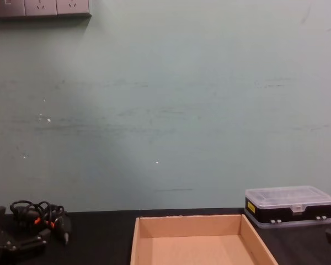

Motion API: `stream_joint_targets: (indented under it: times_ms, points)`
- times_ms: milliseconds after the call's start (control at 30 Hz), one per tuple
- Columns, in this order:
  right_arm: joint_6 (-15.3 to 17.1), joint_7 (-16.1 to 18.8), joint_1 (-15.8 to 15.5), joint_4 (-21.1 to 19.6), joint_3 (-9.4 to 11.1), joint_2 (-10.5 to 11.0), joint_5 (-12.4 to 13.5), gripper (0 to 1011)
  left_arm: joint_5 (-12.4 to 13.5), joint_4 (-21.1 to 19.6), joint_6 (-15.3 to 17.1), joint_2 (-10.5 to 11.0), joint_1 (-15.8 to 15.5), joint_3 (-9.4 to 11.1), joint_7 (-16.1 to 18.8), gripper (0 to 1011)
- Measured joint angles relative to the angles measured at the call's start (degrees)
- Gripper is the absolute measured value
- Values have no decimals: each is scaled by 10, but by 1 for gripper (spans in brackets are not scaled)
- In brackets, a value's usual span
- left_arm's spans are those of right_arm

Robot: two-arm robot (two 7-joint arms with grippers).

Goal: Use one hand to pick up the angle iron from the table and place it into the box.

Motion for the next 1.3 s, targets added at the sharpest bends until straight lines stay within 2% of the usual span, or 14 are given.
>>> stream_joint_targets:
  times_ms: [667, 900, 1100, 1267, 1300]
  points:
    - [0, 0, 0, 0, 0, 0, 0, 1003, 0, 0, 0, 0, 0, 0, 0, 1000]
    - [0, 13, -9, -11, 12, 1, 0, 1003, 0, 0, 0, 0, 0, 0, 0, 1000]
    - [13, 47, -26, -50, 28, 24, 13, 1003, 0, 0, 0, 0, 0, 0, 0, 1000]
    - [30, 85, -40, -88, 41, 53, 27, 1003, 0, 0, 0, 0, 0, 0, 0, 1000]
    - [36, 100, -45, -103, 47, 65, 34, 1003, 0, 0, 0, 0, 0, 0, 0, 1000]
